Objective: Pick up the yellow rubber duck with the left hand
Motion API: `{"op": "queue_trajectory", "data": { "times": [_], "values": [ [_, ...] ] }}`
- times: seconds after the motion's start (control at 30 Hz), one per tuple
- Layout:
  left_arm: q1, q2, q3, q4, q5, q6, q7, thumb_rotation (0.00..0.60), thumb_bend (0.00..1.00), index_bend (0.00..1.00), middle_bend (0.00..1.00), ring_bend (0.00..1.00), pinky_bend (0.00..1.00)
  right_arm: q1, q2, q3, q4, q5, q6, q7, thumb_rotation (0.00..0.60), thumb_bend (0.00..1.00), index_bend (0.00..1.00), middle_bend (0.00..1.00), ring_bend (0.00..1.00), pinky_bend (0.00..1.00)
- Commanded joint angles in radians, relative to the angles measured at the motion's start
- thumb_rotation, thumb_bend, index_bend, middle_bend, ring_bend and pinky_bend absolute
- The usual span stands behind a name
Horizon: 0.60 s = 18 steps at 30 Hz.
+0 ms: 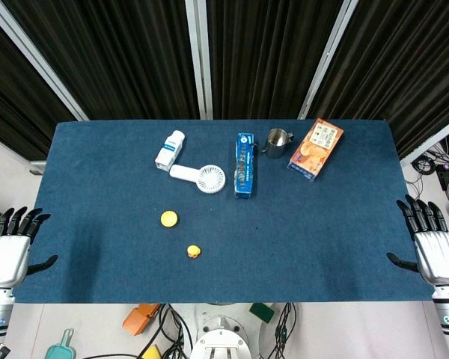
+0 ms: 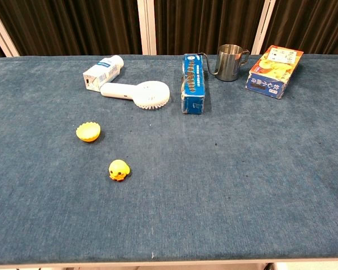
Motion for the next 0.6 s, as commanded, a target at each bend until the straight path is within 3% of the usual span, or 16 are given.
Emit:
{"op": "queue_trajectory", "data": {
  "times": [0.03,0.33,0.6],
  "values": [
    [-0.002,-0.002,0.001,-0.001,0.001,-0.004,0.000,0.600,0.12,0.20,0.13,0.07,0.00,0.000,0.001,0.002,-0.003,0.001,0.001,-0.001,0.600,0.14,0.00,0.03,0.00,0.00],
    [-0.065,-0.013,0.013,-0.038,0.110,-0.045,-0.029,0.600,0.12,0.20,0.15,0.09,0.00,-0.012,0.000,0.010,0.015,-0.002,0.039,0.027,0.600,0.14,0.00,0.03,0.00,0.01],
    [-0.243,-0.102,0.009,-0.050,0.223,-0.241,-0.035,0.600,0.18,0.28,0.15,0.09,0.00,-0.037,0.001,0.001,0.043,-0.006,0.071,0.066,0.600,0.14,0.00,0.02,0.00,0.01]
  ]
}}
